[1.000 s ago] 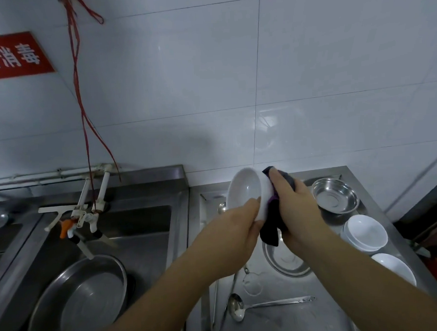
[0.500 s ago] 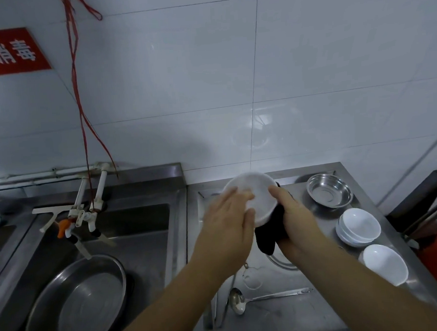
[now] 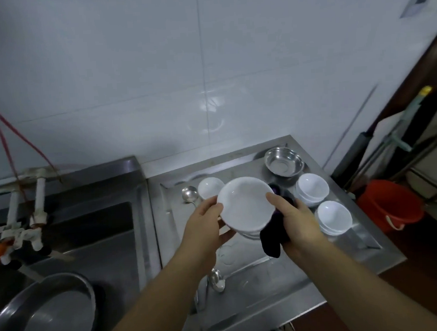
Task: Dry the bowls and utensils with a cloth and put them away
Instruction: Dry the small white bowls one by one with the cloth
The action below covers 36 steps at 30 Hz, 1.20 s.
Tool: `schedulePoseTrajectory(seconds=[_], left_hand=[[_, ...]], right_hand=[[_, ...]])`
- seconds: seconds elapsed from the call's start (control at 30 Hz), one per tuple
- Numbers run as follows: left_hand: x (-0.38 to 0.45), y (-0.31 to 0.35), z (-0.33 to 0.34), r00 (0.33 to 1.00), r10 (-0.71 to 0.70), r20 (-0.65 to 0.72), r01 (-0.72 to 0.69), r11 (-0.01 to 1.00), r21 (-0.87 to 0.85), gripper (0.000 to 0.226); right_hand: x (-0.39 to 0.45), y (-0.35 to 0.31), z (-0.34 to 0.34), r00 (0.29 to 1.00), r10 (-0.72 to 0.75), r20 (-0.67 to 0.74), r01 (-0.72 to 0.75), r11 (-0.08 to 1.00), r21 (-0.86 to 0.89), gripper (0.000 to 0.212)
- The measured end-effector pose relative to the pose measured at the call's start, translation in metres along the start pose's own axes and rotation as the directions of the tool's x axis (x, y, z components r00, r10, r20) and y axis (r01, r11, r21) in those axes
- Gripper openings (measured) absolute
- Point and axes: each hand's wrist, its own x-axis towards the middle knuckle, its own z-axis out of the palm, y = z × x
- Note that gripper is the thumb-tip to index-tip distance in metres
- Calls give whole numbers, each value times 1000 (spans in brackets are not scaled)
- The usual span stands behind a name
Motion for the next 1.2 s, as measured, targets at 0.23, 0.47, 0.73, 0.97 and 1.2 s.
schedulePoseTrajectory(seconds=[0.23,0.47,0.73,0.97,1.2], left_hand=[[-15,-33,64,989,-36,146,22,995,96,28],[-37,-92,154,979,-105,172,73,980,183,24],[-74,-171,280,962,-174,212,127,968,217,24],[-81,-202,342,952,-243,184,197,951,237,39],[-33,-213,358,971,-229,65,207,946,250,21]], right_hand=[[3,-8,-93,974,-119,-193,114,993,-37,31],[-4,-26,-206,965,-94,-243,111,992,55,49],[-21,-64,-361,949,-28,-314,71,990,125,39],[-7,-85,-424,931,-55,-362,49,998,-26,42],[54,-85,-428,927,-26,-375,-41,985,-169,42]])
